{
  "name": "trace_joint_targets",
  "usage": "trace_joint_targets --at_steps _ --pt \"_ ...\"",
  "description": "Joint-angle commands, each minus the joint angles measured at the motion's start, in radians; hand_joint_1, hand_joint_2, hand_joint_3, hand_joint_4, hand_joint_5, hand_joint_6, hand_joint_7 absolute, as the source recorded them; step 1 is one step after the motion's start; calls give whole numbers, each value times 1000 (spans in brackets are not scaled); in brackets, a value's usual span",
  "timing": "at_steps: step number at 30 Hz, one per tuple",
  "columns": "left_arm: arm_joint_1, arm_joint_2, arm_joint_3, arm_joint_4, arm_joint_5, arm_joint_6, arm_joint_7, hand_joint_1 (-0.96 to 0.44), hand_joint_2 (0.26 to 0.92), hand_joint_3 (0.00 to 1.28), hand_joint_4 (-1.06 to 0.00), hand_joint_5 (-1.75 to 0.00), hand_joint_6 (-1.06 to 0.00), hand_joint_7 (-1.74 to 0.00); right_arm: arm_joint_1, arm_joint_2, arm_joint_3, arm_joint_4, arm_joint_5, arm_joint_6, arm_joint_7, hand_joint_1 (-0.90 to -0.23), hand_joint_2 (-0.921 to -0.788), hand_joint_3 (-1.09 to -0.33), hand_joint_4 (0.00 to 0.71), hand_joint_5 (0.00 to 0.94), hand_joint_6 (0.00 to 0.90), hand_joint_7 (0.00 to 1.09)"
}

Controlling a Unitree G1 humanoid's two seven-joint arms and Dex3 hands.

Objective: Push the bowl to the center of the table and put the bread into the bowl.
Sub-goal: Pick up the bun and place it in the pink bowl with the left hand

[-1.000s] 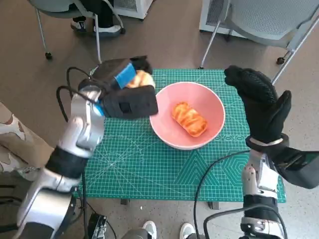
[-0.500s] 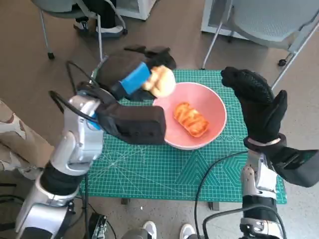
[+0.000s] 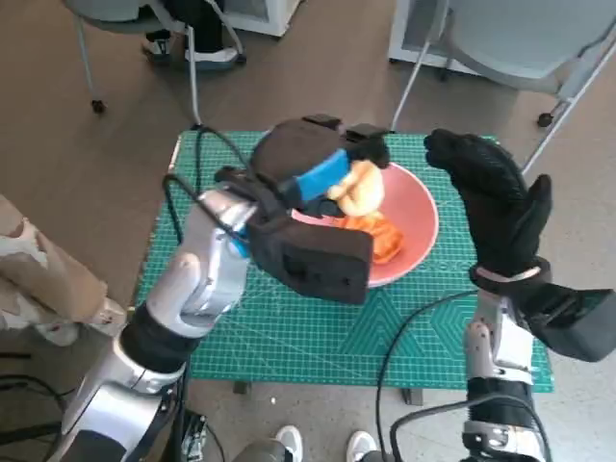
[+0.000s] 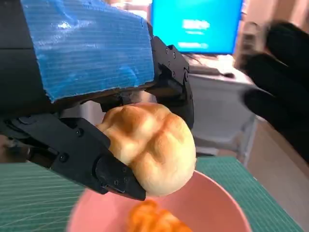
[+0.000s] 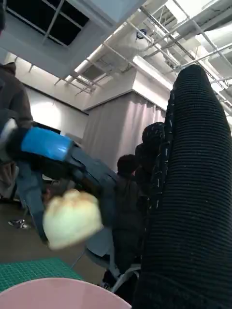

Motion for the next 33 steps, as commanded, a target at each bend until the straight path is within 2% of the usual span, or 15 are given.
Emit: trace_joint_targets --at_steps 1,5,11,13,14,15,16,17,18,19,21,22,26,33 --pt "-33 -8 -5 54 9 -43 29 5 915 74 -664 -1361 -699 -920 30 2 -7 -3 4 4 -4 -632 -921 -734 242 2 76 533" --pt "-41 -12 -7 94 9 -68 41 7 917 97 -633 -1400 -675 -939 36 3 -8 -12 5 3 -7 -632 -921 -733 243 2 78 531" --pt "-46 -21 -1 140 0 -87 50 7 910 112 -646 -1379 -652 -973 37 5 -10 -12 2 -2 -12 -632 -921 -731 244 2 81 527" --pt "-44 -24 6 141 -19 -74 17 4 916 137 -592 -1329 -594 -1148 36 7 -10 -9 1 -4 -14 -632 -921 -730 244 2 82 525" --pt "-43 -25 8 140 -29 -64 -3 73 917 165 -563 -1356 -525 -1050 35 8 -10 -7 1 -5 -15 -632 -921 -730 244 2 82 525" --pt "-42 -25 10 132 -40 -37 -44 173 919 210 -515 -1403 -464 -830 34 9 -10 -5 0 -7 -17 -632 -921 -730 244 2 83 524" --pt "-41 -25 11 126 -47 -17 -72 153 853 228 -352 -1014 -393 -585 34 9 -9 -4 -1 -9 -18 -632 -921 -730 244 2 83 523" --pt "-44 -23 10 116 -53 9 -112 145 826 241 -316 -831 -373 -485 33 10 -9 -2 -2 -10 -19 -632 -921 -730 244 2 83 523" --pt "-46 -22 9 109 -58 28 -140 92 773 236 -225 -535 -321 -321 33 11 -8 -2 -2 -11 -20 -631 -921 -730 244 2 84 522" --pt "-51 -19 5 102 -59 46 -171 56 739 232 -167 -345 -287 -215 32 12 -8 0 -3 -13 -22 -631 -921 -730 244 2 84 521" --pt "-58 -14 -1 94 -57 66 -209 -85 711 178 -88 -178 -242 -113 29 14 -7 4 -4 -14 -24 -631 -921 -730 244 2 85 520" --pt "-60 -12 -3 91 -54 71 -221 -179 706 137 -56 -113 -225 -73 27 15 -7 6 -4 -14 -24 -631 -921 -730 244 2 85 519" --pt "-60 -5 -11 99 -41 47 -222 -385 703 71 -11 -23 -183 -17 25 19 -3 8 -7 -14 -31 -631 -921 -731 243 2 86 517" --pt "-42 6 4 110 -53 -6 -188 -468 712 43 0 -1 -152 -1 23 23 0 12 -11 -17 -35 -634 -921 -730 243 1 86 514"
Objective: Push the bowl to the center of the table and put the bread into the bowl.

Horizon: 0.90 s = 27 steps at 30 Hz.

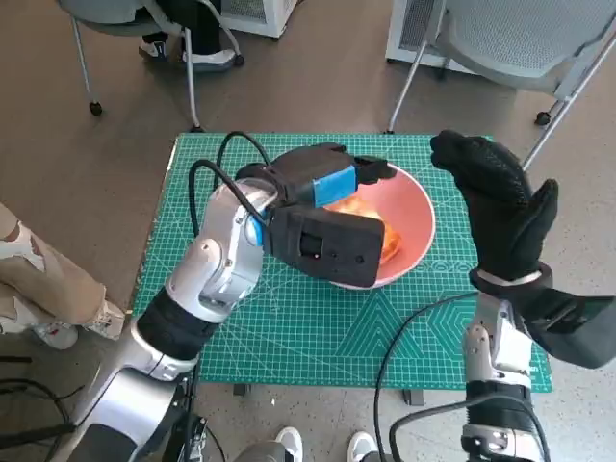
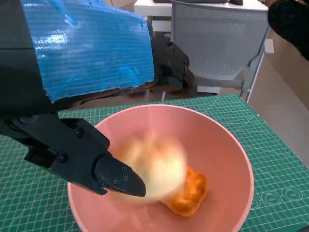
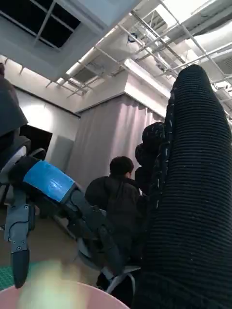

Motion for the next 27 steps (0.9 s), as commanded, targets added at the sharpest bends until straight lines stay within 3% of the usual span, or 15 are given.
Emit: trace_joint_targets --at_steps 1,9,15,21,27 --pt "-15 13 13 0 -13 -39 21 -471 713 42 0 -1 -151 -1 12 9 0 17 -6 3 -9 -634 -921 -730 243 1 86 514" --pt "2 20 36 12 -38 -76 51 -493 757 39 1 1 -129 -4 8 14 4 16 -9 7 -13 -642 -921 -728 241 0 84 514" --pt "33 32 83 19 -84 -146 121 -466 803 39 1 1 -112 -9 7 16 8 5 -8 15 -15 -647 -921 -718 239 0 82 516" --pt "74 30 199 71 -245 -308 189 -432 825 34 1 1 -130 -20 6 17 14 -15 -10 23 -21 -654 -921 -713 238 0 79 518" --pt "124 -57 379 190 -554 -540 217 -443 869 44 1 1 -154 -30 -1 16 21 -49 -14 42 -33 -659 -921 -713 236 0 75 521"
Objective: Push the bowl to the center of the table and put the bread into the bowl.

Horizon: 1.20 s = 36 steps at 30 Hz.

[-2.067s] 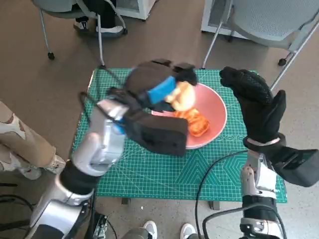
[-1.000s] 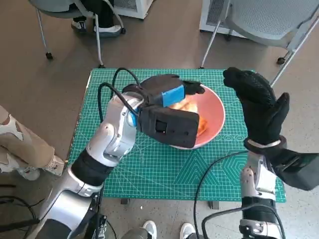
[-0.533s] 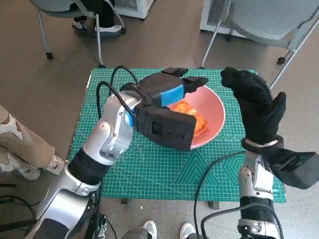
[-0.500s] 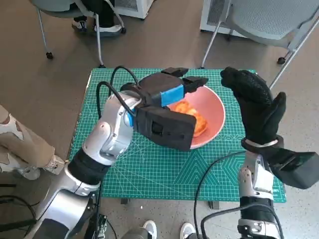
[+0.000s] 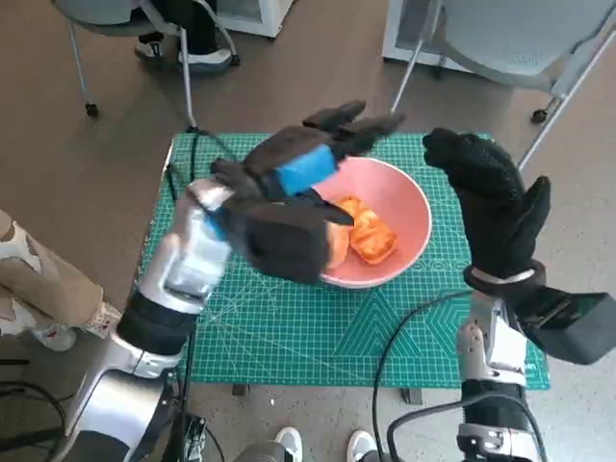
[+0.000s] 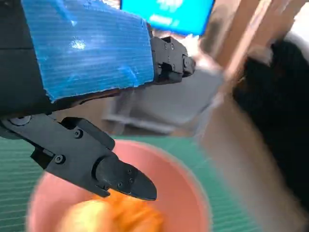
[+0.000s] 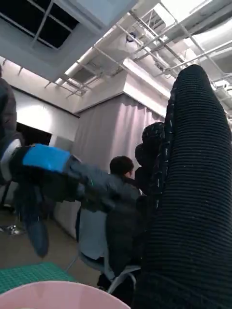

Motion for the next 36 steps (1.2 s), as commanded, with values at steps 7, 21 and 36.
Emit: trace_joint_targets --at_steps 7,21,36 --pt "116 -183 271 75 -586 -216 -147 -486 915 56 1 1 -148 -24 -33 0 17 -48 -12 51 -29 -646 -921 -711 236 1 65 524" --pt "182 -185 349 62 -754 -266 -302 -460 921 48 1 1 -108 -2 -114 -7 40 -24 -53 34 -35 -624 -921 -718 242 4 76 527" --pt "215 -210 376 78 -780 -314 -328 -440 921 51 1 1 -118 -6 -159 -13 60 49 -90 -11 -23 -667 -921 -721 255 8 107 522"
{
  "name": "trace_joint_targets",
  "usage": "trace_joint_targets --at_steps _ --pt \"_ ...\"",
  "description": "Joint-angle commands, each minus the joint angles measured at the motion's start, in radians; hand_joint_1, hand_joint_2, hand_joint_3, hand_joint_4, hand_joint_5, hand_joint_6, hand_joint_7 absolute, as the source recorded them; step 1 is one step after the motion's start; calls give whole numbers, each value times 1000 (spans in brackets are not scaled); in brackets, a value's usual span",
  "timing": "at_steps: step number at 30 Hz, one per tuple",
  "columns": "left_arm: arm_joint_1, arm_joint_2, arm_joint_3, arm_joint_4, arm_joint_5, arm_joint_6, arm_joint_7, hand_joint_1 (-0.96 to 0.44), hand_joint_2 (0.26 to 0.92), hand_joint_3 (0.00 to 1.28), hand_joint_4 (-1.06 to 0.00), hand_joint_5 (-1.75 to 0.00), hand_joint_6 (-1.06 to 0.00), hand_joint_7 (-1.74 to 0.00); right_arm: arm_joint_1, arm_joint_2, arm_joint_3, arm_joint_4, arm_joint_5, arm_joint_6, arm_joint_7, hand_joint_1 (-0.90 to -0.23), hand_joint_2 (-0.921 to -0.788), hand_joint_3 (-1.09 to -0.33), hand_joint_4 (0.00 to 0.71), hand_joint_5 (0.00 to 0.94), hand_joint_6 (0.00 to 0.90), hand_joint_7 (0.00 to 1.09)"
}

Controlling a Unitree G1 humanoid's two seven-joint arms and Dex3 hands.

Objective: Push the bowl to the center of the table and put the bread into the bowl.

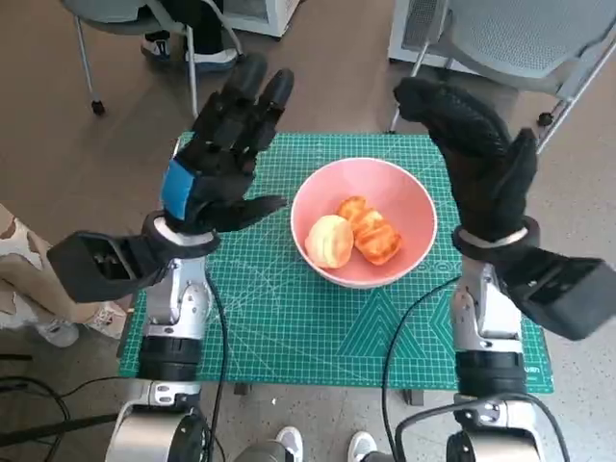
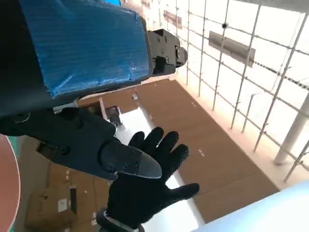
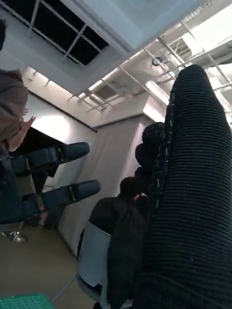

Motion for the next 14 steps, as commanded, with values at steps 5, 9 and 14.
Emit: trace_joint_targets --at_steps 5,9,14 --pt "8 -21 6 29 11 -46 5 -447 921 62 1 1 -116 -5 -1 -7 9 28 -8 7 12 -686 -921 -717 256 7 112 518" --pt "9 -25 2 36 23 -59 12 -450 921 66 1 1 -115 -4 2 -7 12 24 -9 13 9 -687 -921 -715 256 7 114 514" --pt "11 -28 -2 41 37 -72 19 -461 921 70 1 1 -115 -4 7 -7 13 18 -9 23 4 -687 -921 -714 256 6 116 510"
